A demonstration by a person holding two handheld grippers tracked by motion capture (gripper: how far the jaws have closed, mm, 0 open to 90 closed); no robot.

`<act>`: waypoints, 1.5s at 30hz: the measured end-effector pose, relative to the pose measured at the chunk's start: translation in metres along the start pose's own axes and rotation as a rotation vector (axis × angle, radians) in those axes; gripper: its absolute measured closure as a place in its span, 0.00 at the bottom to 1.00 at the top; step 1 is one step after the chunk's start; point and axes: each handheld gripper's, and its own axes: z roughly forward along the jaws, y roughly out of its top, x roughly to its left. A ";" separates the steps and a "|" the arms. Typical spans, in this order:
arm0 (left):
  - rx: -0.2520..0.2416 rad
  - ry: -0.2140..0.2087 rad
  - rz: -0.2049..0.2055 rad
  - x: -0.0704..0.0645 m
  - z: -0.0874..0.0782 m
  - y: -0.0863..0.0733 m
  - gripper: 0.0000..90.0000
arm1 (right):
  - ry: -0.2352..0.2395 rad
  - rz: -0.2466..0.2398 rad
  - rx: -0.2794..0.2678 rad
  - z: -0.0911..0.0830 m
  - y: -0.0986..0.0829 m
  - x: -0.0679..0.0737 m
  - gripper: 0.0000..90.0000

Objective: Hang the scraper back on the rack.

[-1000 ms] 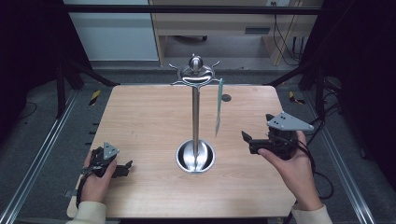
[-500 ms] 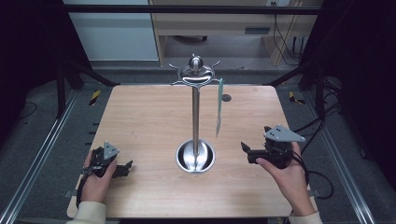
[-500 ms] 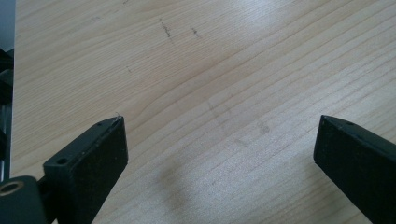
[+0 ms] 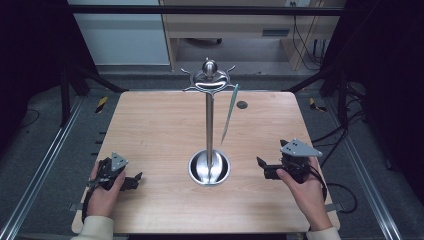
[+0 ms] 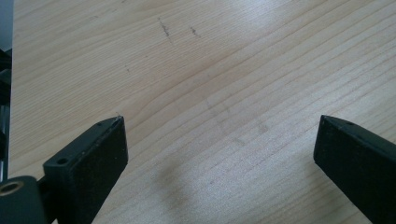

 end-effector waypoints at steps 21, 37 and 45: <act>0.002 0.000 0.004 -0.001 0.000 0.000 0.03 | -0.018 0.055 0.096 0.027 -0.033 -0.018 0.08; 0.003 0.000 0.009 0.000 0.001 0.001 0.03 | -0.009 0.125 0.140 0.059 -0.047 -0.024 0.10; -0.006 -0.002 0.008 -0.001 0.000 0.002 0.03 | -0.020 0.129 0.166 0.063 -0.058 -0.025 0.10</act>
